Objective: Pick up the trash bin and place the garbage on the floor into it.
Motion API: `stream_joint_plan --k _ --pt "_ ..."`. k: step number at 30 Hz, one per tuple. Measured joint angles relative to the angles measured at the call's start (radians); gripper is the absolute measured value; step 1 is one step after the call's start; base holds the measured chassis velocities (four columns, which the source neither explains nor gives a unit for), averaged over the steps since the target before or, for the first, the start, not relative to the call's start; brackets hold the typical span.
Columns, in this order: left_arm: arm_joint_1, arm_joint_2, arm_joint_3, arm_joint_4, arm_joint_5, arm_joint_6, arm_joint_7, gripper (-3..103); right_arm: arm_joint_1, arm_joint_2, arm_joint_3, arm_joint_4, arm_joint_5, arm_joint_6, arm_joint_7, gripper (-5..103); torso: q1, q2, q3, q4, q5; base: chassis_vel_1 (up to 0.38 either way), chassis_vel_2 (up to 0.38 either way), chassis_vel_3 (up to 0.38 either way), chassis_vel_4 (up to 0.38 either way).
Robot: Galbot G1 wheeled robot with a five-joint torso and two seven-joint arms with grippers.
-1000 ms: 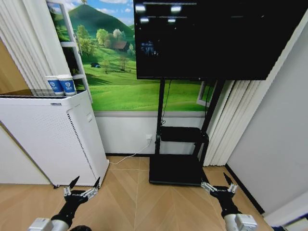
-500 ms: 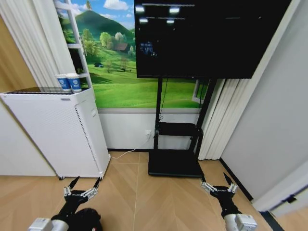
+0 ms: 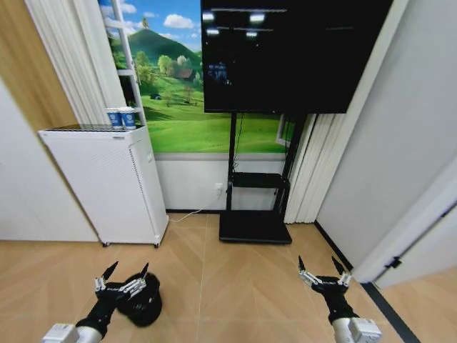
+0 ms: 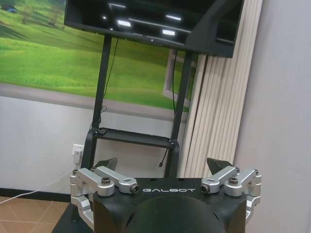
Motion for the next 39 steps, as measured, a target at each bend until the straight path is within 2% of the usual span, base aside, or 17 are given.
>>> stream_joint_plan --k 1,3,6,7,9,10,11,12,14,16,18,19,23,31,39 --pt "0.000 0.000 0.000 0.000 0.000 0.000 0.000 100 0.000 0.000 0.000 0.000 0.000 0.000 0.000 100 0.000 0.000 0.000 0.0007 0.0015 0.351 -0.369 -0.359 0.349" --pt "0.000 0.000 0.000 0.000 0.000 0.000 0.000 100 0.000 0.000 0.000 0.000 0.000 0.000 0.000 100 0.000 -0.001 0.000 0.0007 0.0020 0.364 -0.369 -0.337 0.366" --pt "0.000 0.000 0.000 0.000 0.000 0.000 0.000 100 0.000 0.000 0.000 0.000 0.000 0.000 0.000 100 0.000 -0.001 0.000 0.0003 -0.0001 0.329 -0.347 -0.294 0.325" --pt "0.000 0.000 0.000 0.000 0.000 0.000 0.000 100 0.000 0.000 0.000 0.000 0.000 0.000 0.000 100 0.000 -0.001 0.000 0.0005 0.0019 0.343 -0.325 -0.345 0.320" --pt "0.000 0.000 0.000 0.000 0.000 0.000 0.000 100 0.000 0.000 0.000 0.000 0.000 0.000 0.000 100 0.000 -0.001 0.000 0.0007 0.0023 0.334 -0.345 -0.334 0.321" --pt "0.000 0.000 0.000 0.000 0.000 0.000 0.000 100 0.000 0.000 0.000 0.000 0.000 0.000 0.000 100 0.000 -0.001 0.000 0.0007 0.0023 0.326 -0.364 -0.323 0.322" --pt "0.000 0.000 0.000 0.000 0.000 0.000 0.000 100 0.000 0.000 0.000 0.000 0.000 0.000 0.000 100 0.000 -0.001 0.000 0.0003 -0.0003 0.294 -0.364 -0.315 0.312" --pt "0.000 0.000 0.000 0.000 0.000 0.000 0.000 100 0.000 0.000 0.000 0.000 0.000 0.000 0.000 100 0.000 -0.001 0.000 0.0003 0.0018 0.346 -0.327 -0.315 0.305" --pt "0.000 0.000 0.000 0.000 0.000 0.000 0.000 100 0.000 0.000 0.000 0.000 0.000 0.000 0.000 100 0.000 -0.001 0.000 0.0008 0.0020 0.347 -0.317 -0.335 0.319" --pt "0.000 0.000 0.000 0.000 0.000 0.000 0.000 100 0.000 0.000 0.000 0.000 0.000 0.000 0.000 100 0.000 -0.001 0.000 0.0003 0.0002 0.323 -0.343 -0.326 0.326" --pt "0.000 0.000 0.000 0.000 0.000 0.000 0.000 100 0.000 0.000 0.000 0.000 0.000 0.000 0.000 100 0.000 -0.001 0.000 0.0002 0.0003 0.298 -0.321 -0.315 0.320" --pt "0.000 0.000 0.000 0.000 0.000 0.000 0.000 100 0.000 0.000 0.000 0.000 0.000 0.000 0.000 100 0.000 -0.001 0.000 0.0005 0.0021 0.327 -0.299 -0.344 0.333" --pt "0.000 0.000 0.000 0.000 0.000 0.000 0.000 100 0.000 0.000 0.000 0.000 0.000 0.000 0.000 100 0.000 -0.001 0.000 0.0006 0.0009 0.284 -0.311 -0.286 0.282" --pt "0.000 0.000 0.000 0.000 0.000 0.000 0.000 100 0.000 0.000 0.000 0.000 0.000 0.000 0.000 100 0.000 -0.002 0.000 0.0003 0.0013 0.198 -0.205 -0.208 0.219" --pt "0.000 0.000 0.000 0.000 0.000 0.000 0.000 100 0.000 0.000 0.000 0.000 0.000 0.000 0.000 100 0.000 -0.002 0.000 0.0006 0.0014 0.062 -0.048 -0.055 0.047"
